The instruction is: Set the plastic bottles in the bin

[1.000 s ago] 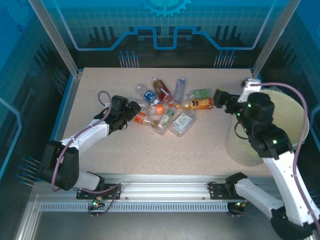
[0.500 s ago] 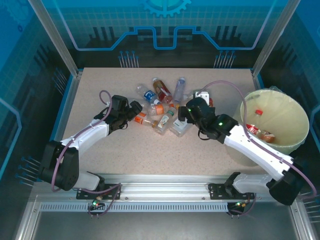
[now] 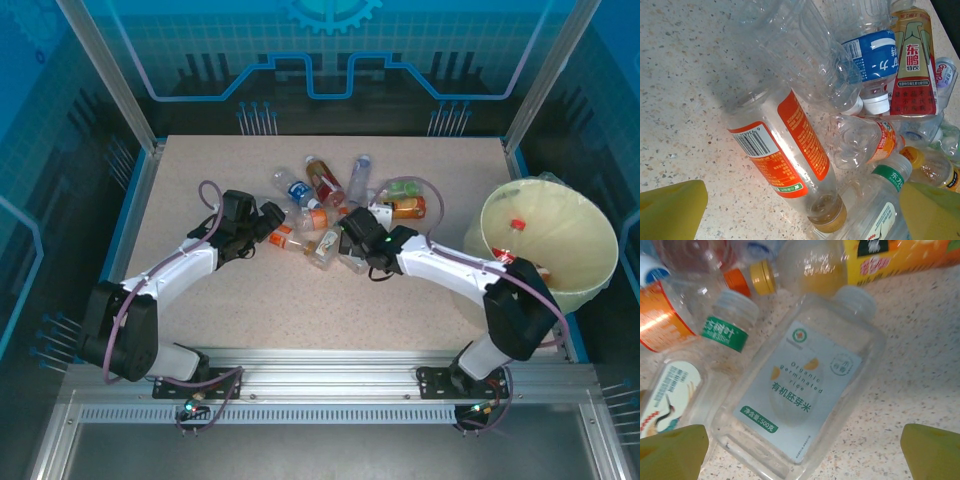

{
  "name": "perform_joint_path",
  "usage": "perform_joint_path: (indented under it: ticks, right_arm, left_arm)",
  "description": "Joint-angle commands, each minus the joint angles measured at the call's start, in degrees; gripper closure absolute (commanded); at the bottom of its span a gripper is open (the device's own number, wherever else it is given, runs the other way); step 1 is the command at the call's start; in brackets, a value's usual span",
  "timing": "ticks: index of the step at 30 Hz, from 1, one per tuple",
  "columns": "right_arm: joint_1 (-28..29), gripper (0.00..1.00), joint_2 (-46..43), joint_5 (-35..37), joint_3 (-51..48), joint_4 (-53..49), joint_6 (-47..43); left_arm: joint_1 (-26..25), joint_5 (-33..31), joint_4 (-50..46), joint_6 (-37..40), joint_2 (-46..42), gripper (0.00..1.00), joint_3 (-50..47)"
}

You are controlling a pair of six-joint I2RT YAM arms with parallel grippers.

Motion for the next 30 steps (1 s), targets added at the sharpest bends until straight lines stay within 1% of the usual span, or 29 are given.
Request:
perform_joint_path:
  ticks: [1,7,11,14,20,24,26,27,29,30]
  right_arm:
    - [-0.4,0.0,2.7,-1.6,0.6,1.5,2.9]
    - [-0.4,0.0,6.2,-1.9,-0.4,0.3,2.8]
    - [-0.3,0.0,5.1,-3.2,-3.4,-0.7,3.0]
    - [-0.3,0.0,3.1,-3.0,-5.7,-2.8,2.6]
    - [-0.3,0.0,-3.0,0.7,-9.3,-9.1,1.3]
    - [-0.3,0.0,-7.8,3.6,-10.8,-12.7,2.9]
    - [-0.3,0.0,-10.4,2.8,-12.4,-11.0,1.4]
    - [-0.3,0.0,-12.0,1.3,-13.3,-8.6,-0.8]
    - [-0.7,0.0,-14.8,-2.5,-14.9,-2.4,-4.8]
    - [-1.5,0.0,-15.9,-5.7,-16.0,1.0,-6.7]
  left_arm:
    - [0.5,1.4,-0.1,1.4,-0.7,0.01,-0.5]
    - [0.5,1.6,-0.2,1.5,-0.2,0.01,-0.5]
    - [0.5,1.6,-0.4,1.5,0.0,0.01,-0.4]
    - [0.5,1.4,-0.5,1.5,0.2,0.01,-0.2]
    - [0.5,1.0,-0.9,1.6,0.3,0.01,0.0]
    - [0.5,0.7,-1.1,1.6,0.4,0.01,0.0]
    - [0.5,0.9,-1.0,1.4,0.5,0.01,0.0]
    - [0.5,0.9,-1.0,1.4,0.5,0.01,0.1]
    - [0.5,1.0,-1.0,1.4,0.5,0.01,0.2]
    - [0.5,1.0,-1.0,1.5,0.5,0.01,0.2]
